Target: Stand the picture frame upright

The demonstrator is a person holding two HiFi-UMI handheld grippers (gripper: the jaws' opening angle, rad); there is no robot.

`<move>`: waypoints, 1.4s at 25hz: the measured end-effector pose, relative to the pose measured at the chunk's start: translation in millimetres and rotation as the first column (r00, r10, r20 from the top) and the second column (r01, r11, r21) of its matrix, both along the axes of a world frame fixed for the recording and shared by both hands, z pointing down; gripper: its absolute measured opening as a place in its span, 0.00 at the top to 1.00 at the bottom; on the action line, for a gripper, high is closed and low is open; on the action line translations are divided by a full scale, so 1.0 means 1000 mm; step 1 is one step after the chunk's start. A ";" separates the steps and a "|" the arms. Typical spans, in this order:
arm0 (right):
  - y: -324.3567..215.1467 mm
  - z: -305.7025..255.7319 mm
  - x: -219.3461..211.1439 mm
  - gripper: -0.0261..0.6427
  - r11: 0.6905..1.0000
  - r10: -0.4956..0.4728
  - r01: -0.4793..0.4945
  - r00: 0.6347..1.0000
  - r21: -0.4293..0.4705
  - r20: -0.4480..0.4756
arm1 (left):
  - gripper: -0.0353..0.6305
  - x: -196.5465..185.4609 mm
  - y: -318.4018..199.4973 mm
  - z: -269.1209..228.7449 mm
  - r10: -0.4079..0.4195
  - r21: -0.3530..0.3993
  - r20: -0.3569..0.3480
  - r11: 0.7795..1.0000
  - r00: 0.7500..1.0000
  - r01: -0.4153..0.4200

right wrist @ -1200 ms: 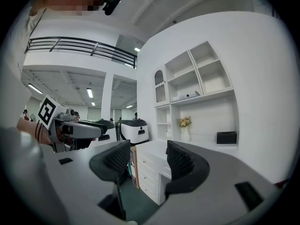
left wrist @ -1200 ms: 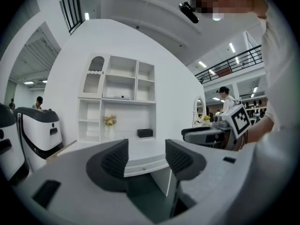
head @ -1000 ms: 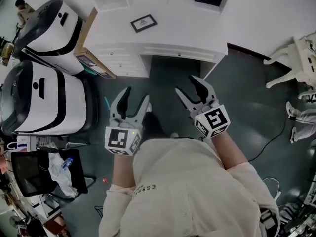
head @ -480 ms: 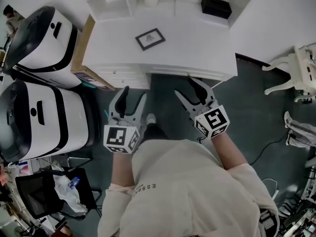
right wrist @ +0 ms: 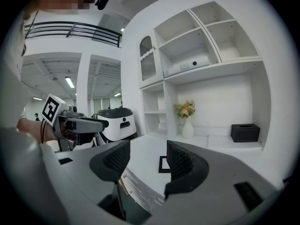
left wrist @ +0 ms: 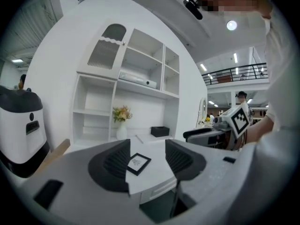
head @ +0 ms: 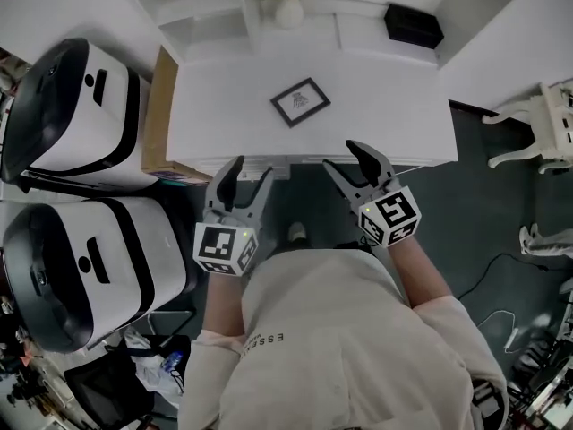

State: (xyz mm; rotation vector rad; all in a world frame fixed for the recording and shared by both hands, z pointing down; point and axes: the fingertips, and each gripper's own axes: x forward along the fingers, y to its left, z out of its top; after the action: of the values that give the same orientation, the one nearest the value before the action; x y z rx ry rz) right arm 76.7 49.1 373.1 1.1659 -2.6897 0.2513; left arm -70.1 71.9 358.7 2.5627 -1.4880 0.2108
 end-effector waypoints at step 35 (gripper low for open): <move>-0.247 0.210 -0.004 0.60 0.889 -0.223 0.057 0.920 -0.454 -0.323 | 0.61 -0.015 -0.198 0.108 -0.076 -0.143 0.005 0.987 0.997 0.076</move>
State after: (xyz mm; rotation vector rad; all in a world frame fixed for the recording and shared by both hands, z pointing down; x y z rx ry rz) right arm 73.1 -197.7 582.6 0.7815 -2.2160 0.5248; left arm -85.4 -125.9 466.5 2.3902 -1.5089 0.2952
